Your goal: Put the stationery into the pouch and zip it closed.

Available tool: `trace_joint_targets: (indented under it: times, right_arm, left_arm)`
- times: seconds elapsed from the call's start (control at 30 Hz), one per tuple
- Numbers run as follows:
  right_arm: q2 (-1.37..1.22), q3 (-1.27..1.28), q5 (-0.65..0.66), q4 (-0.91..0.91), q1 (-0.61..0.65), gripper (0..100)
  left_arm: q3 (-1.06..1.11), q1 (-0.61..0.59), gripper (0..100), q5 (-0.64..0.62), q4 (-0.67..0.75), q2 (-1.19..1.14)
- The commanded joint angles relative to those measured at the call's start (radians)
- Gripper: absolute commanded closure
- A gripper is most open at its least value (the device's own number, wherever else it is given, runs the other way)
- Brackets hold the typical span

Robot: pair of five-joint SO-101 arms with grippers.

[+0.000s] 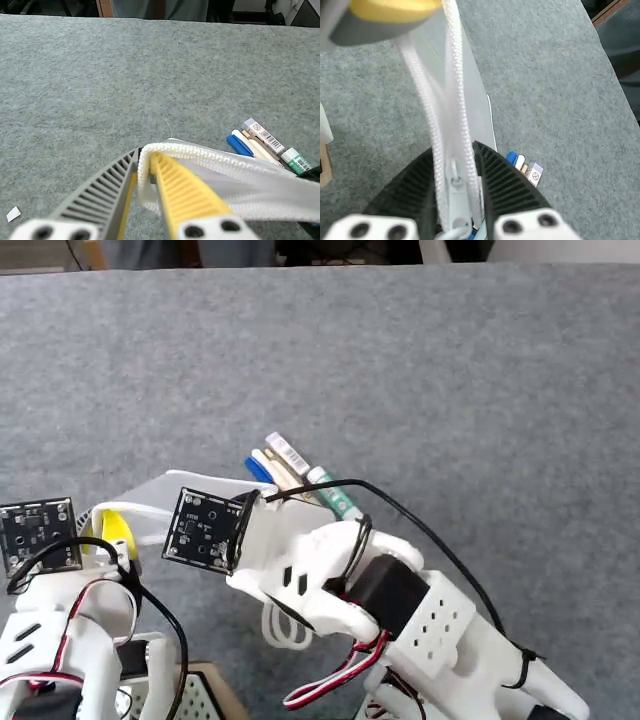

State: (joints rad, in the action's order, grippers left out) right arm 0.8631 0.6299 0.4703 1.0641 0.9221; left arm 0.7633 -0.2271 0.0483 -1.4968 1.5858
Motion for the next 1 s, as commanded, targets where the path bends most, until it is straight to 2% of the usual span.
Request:
trace_joint_targets:
  times: [0.0,0.17,0.4,0.5,0.77,0.9,0.97]
  right_arm:
    - [0.038,-0.053,0.011,0.000,0.020,98.4]
    - [0.039,-0.081,0.012,0.012,0.021,97.7]
    - [0.039,-0.234,0.012,0.173,0.025,76.3]
    - [0.039,-0.292,0.012,0.241,0.025,71.8]
    - [0.039,-0.461,0.012,0.394,0.018,70.4]
    - [0.039,-0.553,0.006,0.502,-0.038,70.7]
    - [0.039,-0.558,0.006,0.523,-0.101,70.7]
  left_arm:
    - [-0.007,0.013,97,0.000,0.012,-0.005]
    - [-0.007,0.013,97,-0.005,-0.037,-0.005]
    - [0.001,0.007,97,-0.005,-0.051,-0.011]
    - [0.002,0.007,97,-0.006,-0.052,-0.012]
    - [-0.022,0.004,97,-0.006,-0.057,-0.014]
    - [-0.197,0.005,97,-0.015,-0.129,-0.014]
    - [-0.286,0.013,97,-0.060,-0.178,-0.015]
